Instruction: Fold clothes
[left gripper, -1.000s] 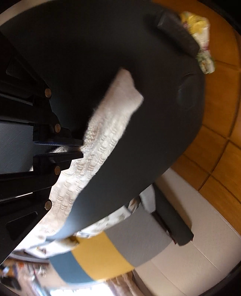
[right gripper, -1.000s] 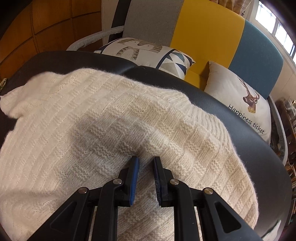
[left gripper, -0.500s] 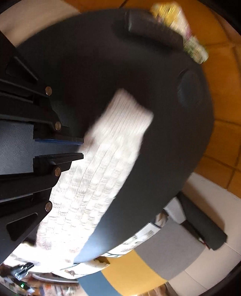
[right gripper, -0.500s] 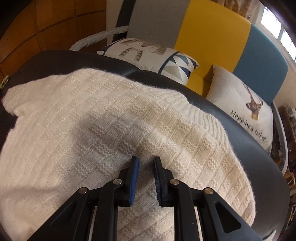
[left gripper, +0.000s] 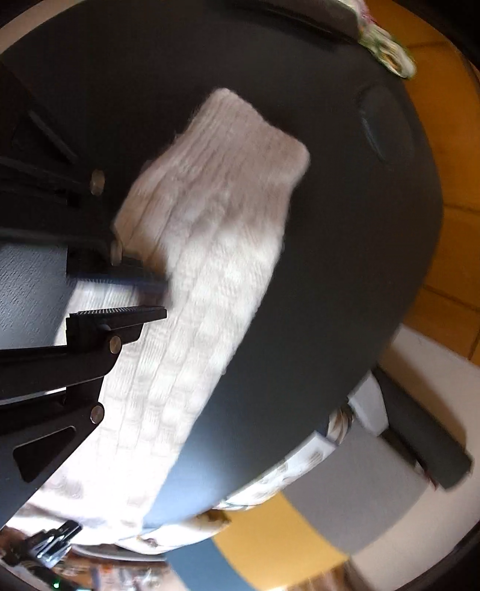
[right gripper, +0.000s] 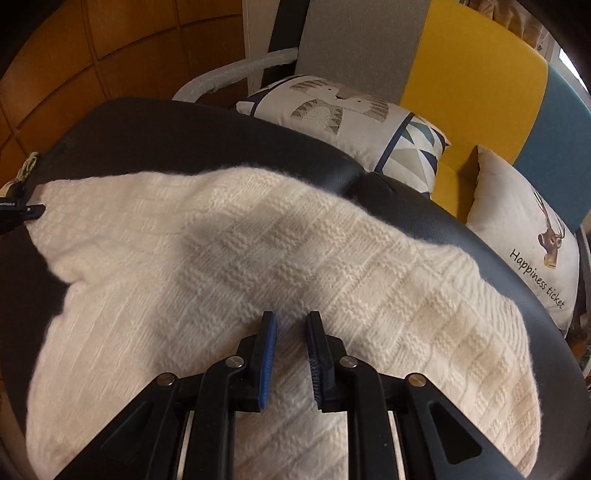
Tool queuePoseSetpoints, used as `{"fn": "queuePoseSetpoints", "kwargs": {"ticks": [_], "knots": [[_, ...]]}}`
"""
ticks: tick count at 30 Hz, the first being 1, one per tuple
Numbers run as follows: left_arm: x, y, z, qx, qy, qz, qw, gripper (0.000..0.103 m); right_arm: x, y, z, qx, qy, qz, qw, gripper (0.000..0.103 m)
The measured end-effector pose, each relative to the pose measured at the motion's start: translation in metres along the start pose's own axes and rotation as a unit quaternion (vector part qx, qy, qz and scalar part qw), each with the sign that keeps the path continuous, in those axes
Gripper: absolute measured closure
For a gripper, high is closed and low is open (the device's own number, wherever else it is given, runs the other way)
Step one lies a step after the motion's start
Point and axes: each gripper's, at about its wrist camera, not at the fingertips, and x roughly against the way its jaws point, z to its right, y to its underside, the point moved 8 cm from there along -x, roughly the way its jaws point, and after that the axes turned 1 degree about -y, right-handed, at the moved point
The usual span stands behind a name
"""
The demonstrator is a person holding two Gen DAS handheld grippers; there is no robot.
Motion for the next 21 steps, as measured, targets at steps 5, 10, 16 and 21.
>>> {"fn": "queuePoseSetpoints", "kwargs": {"ticks": [5, 10, 16, 21], "knots": [[0.004, -0.012, -0.012, 0.016, -0.011, 0.003, 0.9998, 0.095, -0.004, -0.003, -0.004, 0.003, 0.015, 0.006, 1.000, 0.087], [0.053, -0.001, 0.013, -0.007, 0.037, 0.030, 0.9989, 0.094, 0.061, 0.010, 0.009, -0.028, -0.039, 0.055, 0.997, 0.087], [0.111, 0.111, 0.066, -0.127, 0.173, -0.016, 0.9765, 0.086, 0.182, 0.114, 0.028, -0.035, -0.147, 0.097, 0.984, 0.087], [0.129, 0.221, 0.092, -0.224, 0.199, -0.066, 0.9519, 0.085, 0.203, 0.225, 0.013, 0.018, -0.172, 0.009, 0.985, 0.087]]}}
